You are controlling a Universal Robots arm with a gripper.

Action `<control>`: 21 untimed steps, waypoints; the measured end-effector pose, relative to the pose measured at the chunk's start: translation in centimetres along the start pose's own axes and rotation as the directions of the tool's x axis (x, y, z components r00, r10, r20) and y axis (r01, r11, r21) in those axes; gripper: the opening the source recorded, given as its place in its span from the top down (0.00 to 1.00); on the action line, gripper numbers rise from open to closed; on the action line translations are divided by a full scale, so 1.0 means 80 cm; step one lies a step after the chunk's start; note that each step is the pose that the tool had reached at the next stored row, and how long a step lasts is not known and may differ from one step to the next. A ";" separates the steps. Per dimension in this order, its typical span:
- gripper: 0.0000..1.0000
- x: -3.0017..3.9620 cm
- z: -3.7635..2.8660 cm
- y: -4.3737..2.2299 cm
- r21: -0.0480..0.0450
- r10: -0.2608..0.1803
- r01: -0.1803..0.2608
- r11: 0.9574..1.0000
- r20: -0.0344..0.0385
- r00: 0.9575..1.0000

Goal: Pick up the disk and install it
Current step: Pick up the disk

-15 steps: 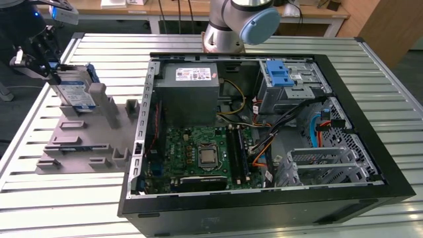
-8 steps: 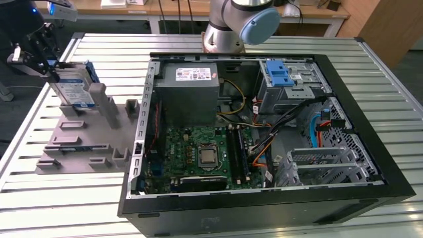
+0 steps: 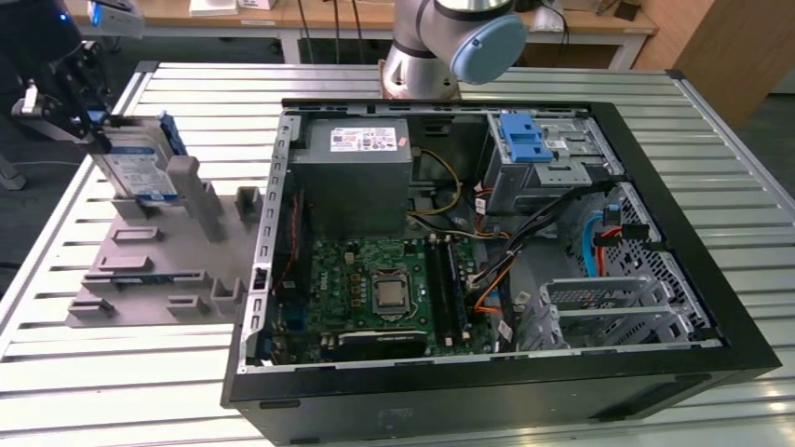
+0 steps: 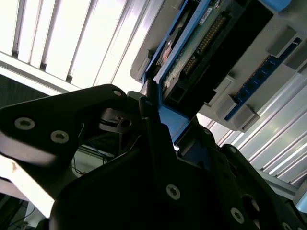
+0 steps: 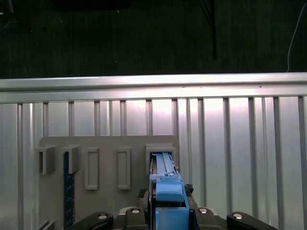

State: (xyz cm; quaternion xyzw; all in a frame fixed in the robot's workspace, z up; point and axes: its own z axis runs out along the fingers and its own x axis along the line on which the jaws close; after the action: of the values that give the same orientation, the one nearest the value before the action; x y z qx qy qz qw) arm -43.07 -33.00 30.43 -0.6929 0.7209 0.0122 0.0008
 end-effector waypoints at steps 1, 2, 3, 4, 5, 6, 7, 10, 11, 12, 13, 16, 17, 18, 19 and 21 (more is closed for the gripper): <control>0.63 0.0000 -0.0009 0.0001 0.000 0.000 0.000 1.000 0.000 1.000; 0.63 0.0000 -0.0013 0.0001 0.000 0.000 0.000 1.000 0.000 1.000; 0.63 0.0000 -0.0017 0.0001 0.000 0.000 0.000 1.000 0.000 1.000; 0.63 -0.0001 -0.0021 0.0001 0.000 0.000 0.000 1.000 0.000 1.000; 0.63 -0.0001 -0.0025 0.0000 0.000 0.000 0.000 1.000 0.000 1.000; 0.63 -0.0001 -0.0029 0.0001 0.000 0.000 0.000 1.000 0.000 1.000; 0.63 -0.0001 -0.0032 0.0001 0.000 0.000 0.000 1.000 0.000 1.000; 0.63 -0.0001 -0.0046 0.0001 0.000 0.000 0.000 1.000 0.000 1.000; 0.63 -0.0001 -0.0052 0.0001 0.000 0.000 0.000 1.000 0.000 1.000; 0.63 -0.0001 -0.0056 0.0001 0.000 0.000 0.000 1.000 0.000 1.000; 0.63 -0.0001 -0.0060 0.0001 0.000 0.000 0.000 1.000 0.000 1.000; 0.63 -0.0001 -0.0073 0.0001 0.000 0.000 0.000 1.000 0.000 1.000; 0.63 -0.0002 -0.0078 0.0002 0.000 0.000 0.000 1.000 0.000 1.000; 0.63 -0.0002 -0.0082 0.0002 0.000 0.000 0.000 1.000 0.000 1.000; 0.63 -0.0002 -0.0085 0.0002 0.000 0.000 0.000 1.000 0.000 1.000; 0.63 -0.0002 -0.0096 0.0002 0.000 0.000 0.000 1.000 0.000 1.000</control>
State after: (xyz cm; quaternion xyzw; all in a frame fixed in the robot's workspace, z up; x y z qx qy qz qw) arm -43.07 -33.00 31.19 -0.6929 0.7209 0.0123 0.0007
